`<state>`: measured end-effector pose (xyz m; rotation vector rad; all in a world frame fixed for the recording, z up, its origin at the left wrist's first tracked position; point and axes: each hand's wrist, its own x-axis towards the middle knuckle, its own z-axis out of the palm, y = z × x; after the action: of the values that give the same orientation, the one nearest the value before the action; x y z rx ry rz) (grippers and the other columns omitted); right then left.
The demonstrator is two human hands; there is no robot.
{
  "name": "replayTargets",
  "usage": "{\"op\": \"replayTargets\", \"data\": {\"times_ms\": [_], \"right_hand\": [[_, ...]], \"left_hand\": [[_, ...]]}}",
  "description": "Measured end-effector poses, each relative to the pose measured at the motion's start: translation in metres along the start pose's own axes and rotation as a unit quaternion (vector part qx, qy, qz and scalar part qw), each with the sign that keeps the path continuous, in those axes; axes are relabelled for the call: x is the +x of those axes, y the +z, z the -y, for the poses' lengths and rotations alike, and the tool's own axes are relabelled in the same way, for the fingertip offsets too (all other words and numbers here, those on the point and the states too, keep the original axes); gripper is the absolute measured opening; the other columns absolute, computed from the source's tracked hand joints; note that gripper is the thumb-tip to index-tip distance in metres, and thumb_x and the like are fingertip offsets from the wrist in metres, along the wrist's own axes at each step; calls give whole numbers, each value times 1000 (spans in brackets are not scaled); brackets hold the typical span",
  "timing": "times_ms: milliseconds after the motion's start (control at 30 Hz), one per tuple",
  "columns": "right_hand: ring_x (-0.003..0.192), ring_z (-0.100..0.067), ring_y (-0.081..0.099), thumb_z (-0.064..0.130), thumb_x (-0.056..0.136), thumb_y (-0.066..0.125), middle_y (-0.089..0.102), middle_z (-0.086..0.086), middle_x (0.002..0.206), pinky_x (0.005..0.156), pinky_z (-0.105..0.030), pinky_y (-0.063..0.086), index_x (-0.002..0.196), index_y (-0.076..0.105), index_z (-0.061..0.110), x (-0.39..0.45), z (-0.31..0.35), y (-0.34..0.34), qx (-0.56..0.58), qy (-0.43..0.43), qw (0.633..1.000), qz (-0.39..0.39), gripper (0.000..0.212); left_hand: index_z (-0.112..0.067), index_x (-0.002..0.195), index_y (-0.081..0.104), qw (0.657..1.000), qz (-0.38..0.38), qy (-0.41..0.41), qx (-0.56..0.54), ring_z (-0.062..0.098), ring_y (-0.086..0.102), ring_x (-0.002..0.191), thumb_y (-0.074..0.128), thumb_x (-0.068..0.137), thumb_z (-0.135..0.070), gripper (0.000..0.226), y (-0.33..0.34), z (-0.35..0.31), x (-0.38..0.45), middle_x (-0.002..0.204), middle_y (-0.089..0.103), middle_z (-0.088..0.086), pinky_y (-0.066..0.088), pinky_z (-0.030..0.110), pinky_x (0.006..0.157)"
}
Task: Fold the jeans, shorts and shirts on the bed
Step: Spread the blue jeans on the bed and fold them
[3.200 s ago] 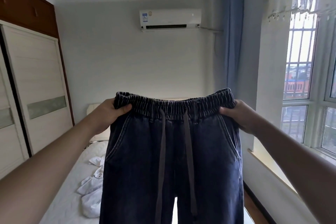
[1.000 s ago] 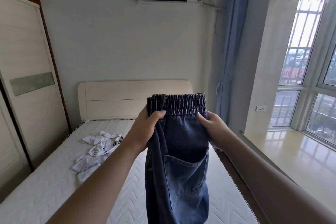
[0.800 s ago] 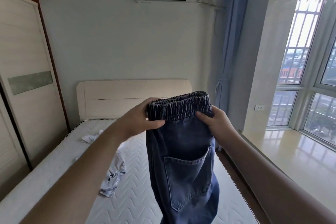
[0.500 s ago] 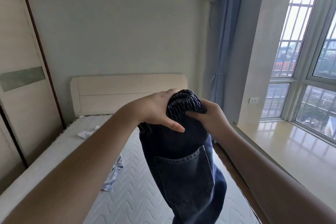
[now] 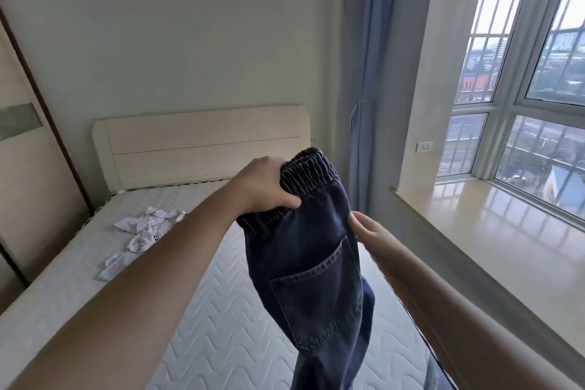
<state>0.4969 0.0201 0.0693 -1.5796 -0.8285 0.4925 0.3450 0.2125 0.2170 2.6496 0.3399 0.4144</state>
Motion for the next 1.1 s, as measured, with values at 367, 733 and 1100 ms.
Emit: {"op": "replayTargets", "data": {"times_ms": [367,733,1100], "right_hand": [[118,-21,56,78,81,45,62,3,129,112,-47,34,120,61,24,1,-160,-34,145,373,916,0,68],[114,-29,64,39,98,50,66,-18,122,101,-40,47,126,61,3,43,-113,-89,325,150,927,-109,47],[89,-23,66,36,80,73,70,-12,93,74,-32,55,97,67,11,47,-16,-169,229,-47,959,-160,30]], "left_hand": [[-27,75,63,999,-28,-14,17,-5,60,63,82,56,-32,27,8,-15,36,69,65,-22,41,22,55],[-37,89,65,991,-102,-63,-53,-7,63,72,77,47,-48,45,7,16,47,80,69,-23,47,23,69],[-25,95,72,947,-95,-132,-278,15,73,86,96,50,-32,51,45,71,27,94,76,-2,55,37,82]]}}
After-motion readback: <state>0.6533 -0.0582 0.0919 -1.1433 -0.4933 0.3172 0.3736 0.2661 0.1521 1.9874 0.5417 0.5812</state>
